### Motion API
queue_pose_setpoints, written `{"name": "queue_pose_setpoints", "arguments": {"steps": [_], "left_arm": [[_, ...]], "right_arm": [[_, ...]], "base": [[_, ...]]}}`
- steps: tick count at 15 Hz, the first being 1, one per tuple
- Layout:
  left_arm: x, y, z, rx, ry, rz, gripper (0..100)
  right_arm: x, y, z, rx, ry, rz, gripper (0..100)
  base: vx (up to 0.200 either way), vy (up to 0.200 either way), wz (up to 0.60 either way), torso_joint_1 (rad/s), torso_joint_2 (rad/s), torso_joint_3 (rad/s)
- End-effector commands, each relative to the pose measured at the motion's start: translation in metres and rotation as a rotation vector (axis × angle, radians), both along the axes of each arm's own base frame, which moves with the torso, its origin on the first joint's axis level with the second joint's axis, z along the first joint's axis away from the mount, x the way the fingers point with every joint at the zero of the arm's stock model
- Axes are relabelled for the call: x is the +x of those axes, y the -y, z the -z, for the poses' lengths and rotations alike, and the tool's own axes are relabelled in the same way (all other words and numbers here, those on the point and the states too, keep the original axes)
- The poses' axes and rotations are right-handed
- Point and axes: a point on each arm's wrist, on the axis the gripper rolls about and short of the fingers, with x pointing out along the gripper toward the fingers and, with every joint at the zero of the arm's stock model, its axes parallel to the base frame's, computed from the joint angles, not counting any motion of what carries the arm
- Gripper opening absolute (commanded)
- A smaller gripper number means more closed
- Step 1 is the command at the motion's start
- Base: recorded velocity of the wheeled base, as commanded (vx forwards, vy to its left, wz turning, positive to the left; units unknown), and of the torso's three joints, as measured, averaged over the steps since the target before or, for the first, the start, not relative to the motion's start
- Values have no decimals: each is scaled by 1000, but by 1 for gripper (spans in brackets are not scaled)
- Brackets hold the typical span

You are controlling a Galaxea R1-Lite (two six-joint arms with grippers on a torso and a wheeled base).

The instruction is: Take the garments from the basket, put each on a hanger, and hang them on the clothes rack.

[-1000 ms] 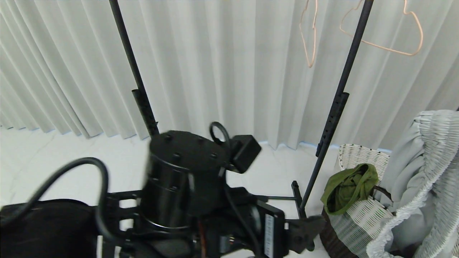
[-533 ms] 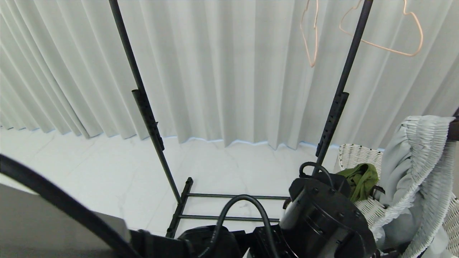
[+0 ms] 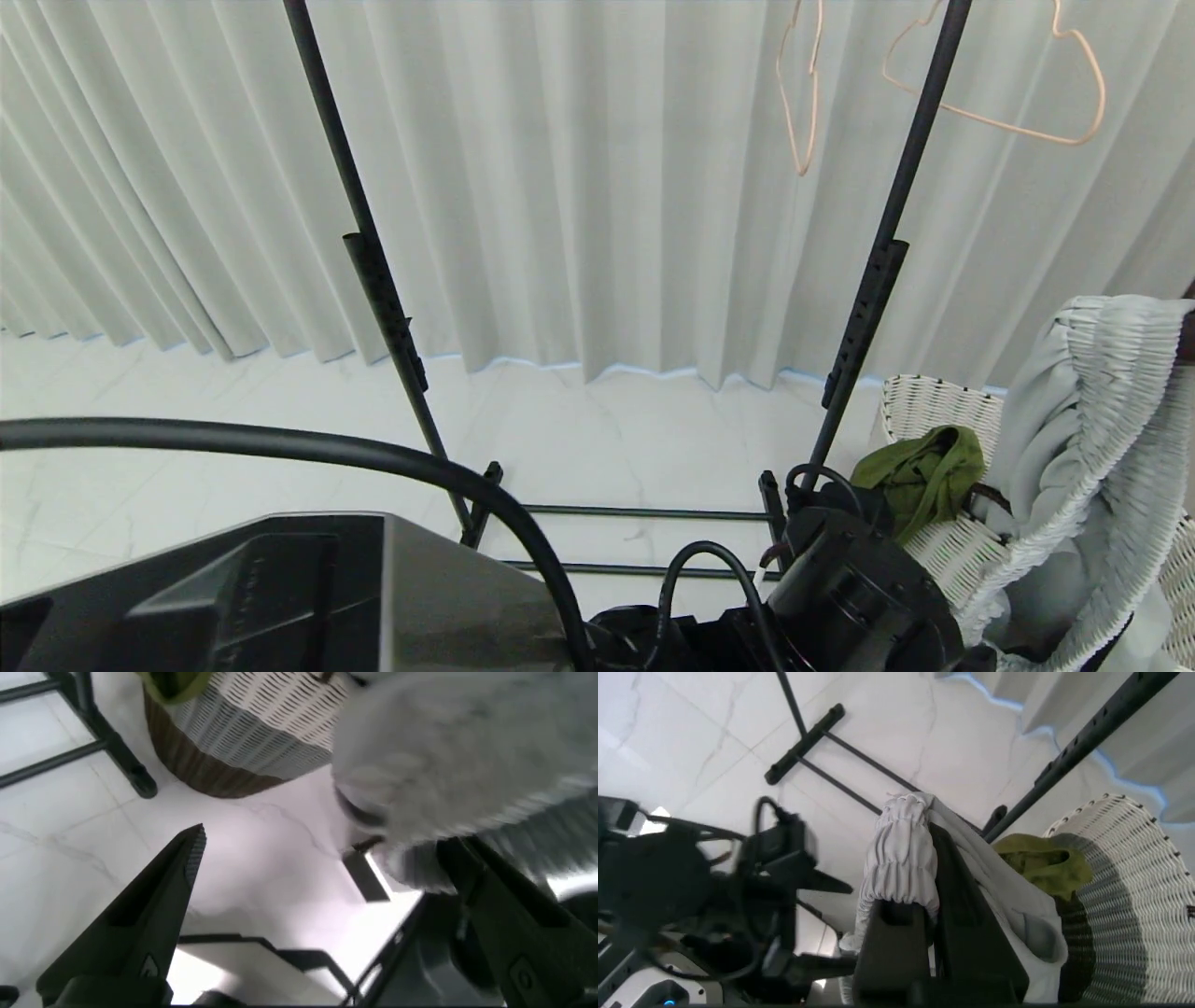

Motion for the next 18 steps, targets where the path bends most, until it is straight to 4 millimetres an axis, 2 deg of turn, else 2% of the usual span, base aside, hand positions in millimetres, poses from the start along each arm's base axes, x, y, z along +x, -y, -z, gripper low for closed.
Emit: {"name": "queue_pose_setpoints", "arguments": {"steps": [1, 2, 3, 6, 8, 10, 12, 14, 16, 17, 18], "left_arm": [[10, 7, 14, 11, -9, -26, 100], [12, 7, 13, 8, -7, -32, 100], [12, 7, 14, 11, -8, -34, 0], [11, 5, 13, 12, -6, -37, 0], [7, -2, 5, 31, 39, -67, 0], [-3, -21, -14, 47, 102, -61, 0], [-9, -36, -35, -19, 159, -73, 0], [-13, -65, -55, -49, 291, -125, 0], [-22, -89, -94, -142, 368, -151, 0], [-26, -97, -105, -168, 380, -153, 0], [-34, -113, -123, -198, 393, -159, 0]], "right_arm": [[-4, 2, -2, 8, 12, -5, 0], [-5, 2, -2, 9, 14, -5, 0], [-7, 4, -3, 14, 21, -6, 0], [-10, 6, -4, 13, 27, 1, 0], [-11, 7, -2, 10, 24, 5, 0], [-11, 7, -2, 1, 32, 3, 0], [-12, 8, -1, -2, 32, 4, 0], [-13, 8, 0, -40, 59, -20, 0], [-8, 5, -1, -86, 118, -49, 0], [-5, 3, -1, -90, 133, -52, 0], [1, -1, -1, -84, 172, -55, 0]], "base": [[0, 0, 0, 0, 0, 0], [0, 0, 0, 0, 0, 0], [0, 0, 0, 0, 0, 0], [0, 0, 0, 0, 0, 0], [0, 0, 0, 0, 0, 0], [0, 0, 0, 0, 0, 0], [0, 0, 0, 0, 0, 0], [0, 0, 0, 0, 0, 0], [0, 0, 0, 0, 0, 0], [0, 0, 0, 0, 0, 0], [0, 0, 0, 0, 0, 0]]}}
